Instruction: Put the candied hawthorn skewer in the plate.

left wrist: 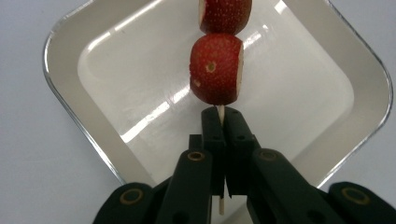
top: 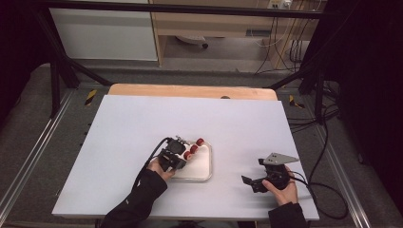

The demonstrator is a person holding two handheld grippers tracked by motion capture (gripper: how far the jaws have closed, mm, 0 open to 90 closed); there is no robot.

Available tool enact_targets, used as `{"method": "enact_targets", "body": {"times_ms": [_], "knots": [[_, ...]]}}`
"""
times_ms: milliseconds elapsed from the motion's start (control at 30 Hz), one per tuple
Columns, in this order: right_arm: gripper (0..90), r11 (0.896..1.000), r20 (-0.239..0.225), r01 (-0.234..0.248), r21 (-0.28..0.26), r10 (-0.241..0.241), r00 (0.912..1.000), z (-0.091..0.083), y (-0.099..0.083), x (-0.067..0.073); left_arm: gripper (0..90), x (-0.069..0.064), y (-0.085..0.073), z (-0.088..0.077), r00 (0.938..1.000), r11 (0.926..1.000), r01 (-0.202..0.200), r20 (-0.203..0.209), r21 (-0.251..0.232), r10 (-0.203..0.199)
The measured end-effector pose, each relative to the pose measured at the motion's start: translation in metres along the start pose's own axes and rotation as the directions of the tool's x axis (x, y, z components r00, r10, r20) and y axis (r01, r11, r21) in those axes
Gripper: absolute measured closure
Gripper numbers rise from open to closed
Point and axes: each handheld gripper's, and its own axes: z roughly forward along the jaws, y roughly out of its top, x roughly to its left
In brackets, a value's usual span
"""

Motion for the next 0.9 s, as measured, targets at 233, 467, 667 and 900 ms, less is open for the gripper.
{"method": "enact_targets", "body": {"times_ms": [233,467,667,900], "knots": [[0.9,1.000,-0.007,-0.001,-0.006,0.001,1.0000,0.001,0.000,0.000,88.0,0.001,-0.005,0.002,0.9999,1.0000,-0.001,-0.011,0.007,0.001],[0.9,1.000,-0.004,-0.005,-0.009,0.005,1.0000,0.001,0.001,0.000,83.9,0.002,-0.007,0.002,0.9999,0.9999,0.005,-0.011,-0.013,-0.005],[0.8,1.000,0.001,-0.008,-0.010,0.008,1.0000,0.001,0.001,0.000,71.5,0.009,-0.012,-0.008,0.9999,0.9984,-0.010,0.002,-0.056,0.010],[0.5,1.000,0.008,-0.019,-0.022,0.019,0.9998,0.000,0.002,-0.002,44.7,0.031,-0.032,-0.041,0.9969,0.9756,-0.027,0.066,-0.218,0.043]]}}
